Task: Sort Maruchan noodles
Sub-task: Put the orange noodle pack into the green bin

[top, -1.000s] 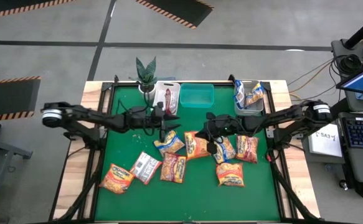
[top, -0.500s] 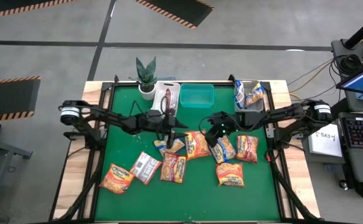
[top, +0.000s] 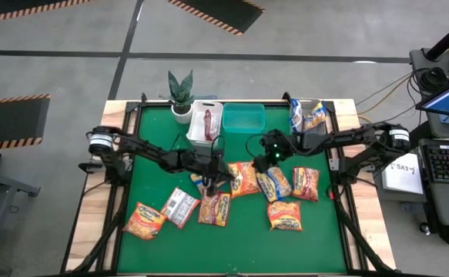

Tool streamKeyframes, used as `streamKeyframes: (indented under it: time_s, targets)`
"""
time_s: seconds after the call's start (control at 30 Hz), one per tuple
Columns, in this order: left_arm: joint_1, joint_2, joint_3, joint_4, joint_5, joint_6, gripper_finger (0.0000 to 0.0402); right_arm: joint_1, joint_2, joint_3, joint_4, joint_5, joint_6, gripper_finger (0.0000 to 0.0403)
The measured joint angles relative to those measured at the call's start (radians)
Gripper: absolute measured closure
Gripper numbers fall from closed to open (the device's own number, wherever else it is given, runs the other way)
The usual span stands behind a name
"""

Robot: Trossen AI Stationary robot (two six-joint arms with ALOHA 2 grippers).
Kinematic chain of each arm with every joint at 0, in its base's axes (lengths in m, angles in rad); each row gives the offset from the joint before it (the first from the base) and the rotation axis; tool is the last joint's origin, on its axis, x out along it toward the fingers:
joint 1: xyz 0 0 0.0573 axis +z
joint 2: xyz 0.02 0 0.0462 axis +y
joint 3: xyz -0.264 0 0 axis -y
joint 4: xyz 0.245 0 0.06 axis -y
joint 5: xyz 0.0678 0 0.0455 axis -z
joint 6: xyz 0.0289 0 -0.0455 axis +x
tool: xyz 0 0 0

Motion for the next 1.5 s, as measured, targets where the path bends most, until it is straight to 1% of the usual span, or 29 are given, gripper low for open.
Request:
streamKeyframes:
  time_s: [0.1,0.2,0.3,0.4,0.53,0.63,0.77,0.93,1.03,1.2,1.33,1.5]
  targets:
    - [-0.008,0.044,0.017,0.001,0.026,-0.009,0.0398,-0.006,0.004,0.0,0.0,0.0,0.0,0.014]
    - [-0.017,0.093,0.039,0.002,0.03,-0.011,0.04,-0.004,0.022,0.0,0.003,-0.006,0.001,0.0101]
    - [-0.019,0.123,0.046,-0.002,0.031,-0.011,0.0401,0.005,0.05,0.0,0.018,-0.007,0.0,0.0073]
    - [-0.019,0.133,0.045,-0.001,0.03,-0.014,0.0401,0.01,0.085,0.0,0.052,-0.007,0.0,0.0053]
    - [-0.018,0.143,0.044,-0.036,0.029,-0.016,0.0401,0.01,0.14,0.0,0.123,-0.009,-0.005,0.0045]
    - [-0.017,0.149,0.044,-0.034,0.025,-0.018,0.0401,0.009,0.179,0.0,0.202,-0.035,-0.014,0.0044]
    - [-0.009,0.154,0.044,-0.035,0.025,-0.018,0.0401,0.01,0.235,0.0,0.311,-0.09,-0.026,0.0044]
    - [0.0,0.171,0.045,-0.026,0.03,-0.023,0.0401,0.014,0.315,0.0,0.476,-0.194,-0.024,0.0045]
    - [0.0,0.171,0.045,-0.026,0.03,-0.026,0.0401,0.014,0.349,0.0,0.56,-0.25,-0.015,0.0055]
    - [0.002,0.172,0.044,-0.027,0.03,-0.026,0.0401,0.013,0.364,0.0,0.589,-0.267,-0.014,0.0097]
    - [0.004,0.173,0.043,-0.023,0.03,-0.026,0.0401,0.013,0.363,0.0,0.589,-0.269,-0.019,0.0148]
    - [0.004,0.173,0.042,-0.012,0.029,-0.027,0.0401,0.013,0.363,0.0,0.591,-0.27,-0.028,0.0229]
